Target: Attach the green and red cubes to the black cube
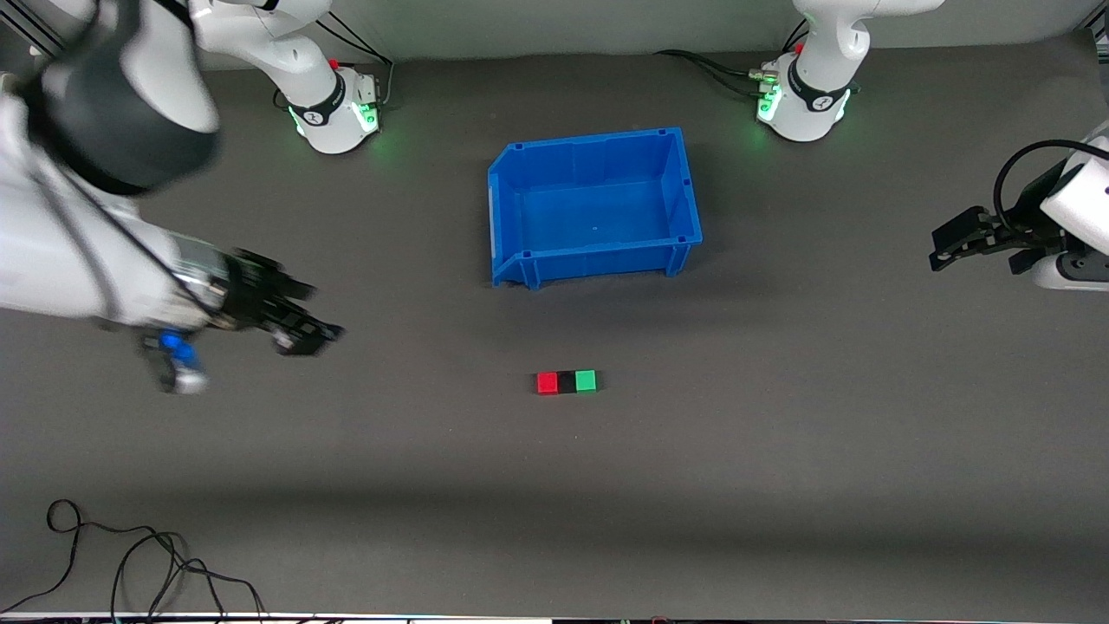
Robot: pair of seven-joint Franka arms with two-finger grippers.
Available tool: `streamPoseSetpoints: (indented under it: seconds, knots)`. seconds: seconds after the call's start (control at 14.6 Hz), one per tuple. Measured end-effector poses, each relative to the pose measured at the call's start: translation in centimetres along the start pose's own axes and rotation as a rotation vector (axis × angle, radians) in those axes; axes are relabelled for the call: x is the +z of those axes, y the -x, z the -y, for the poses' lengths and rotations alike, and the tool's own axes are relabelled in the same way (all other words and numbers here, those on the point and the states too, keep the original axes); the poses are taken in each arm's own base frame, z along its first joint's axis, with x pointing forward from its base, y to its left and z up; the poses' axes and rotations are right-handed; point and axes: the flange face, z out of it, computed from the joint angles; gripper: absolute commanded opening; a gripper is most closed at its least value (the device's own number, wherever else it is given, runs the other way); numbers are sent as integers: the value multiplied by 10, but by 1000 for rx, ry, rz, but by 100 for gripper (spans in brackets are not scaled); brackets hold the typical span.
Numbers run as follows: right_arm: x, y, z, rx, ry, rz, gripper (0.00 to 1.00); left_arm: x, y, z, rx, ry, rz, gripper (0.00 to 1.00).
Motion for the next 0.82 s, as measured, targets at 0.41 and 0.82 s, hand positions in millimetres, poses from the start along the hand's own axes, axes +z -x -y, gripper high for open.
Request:
streamPoseSetpoints:
  seconds: [0.41,0.82]
  knots:
    - [-64,-47,-113,-374,116,-13,82,-11,3,1,14,-4,9,100]
    - [-54,-74,-130,-577,160,-79,82,-9,4,6,45,-47,28,100]
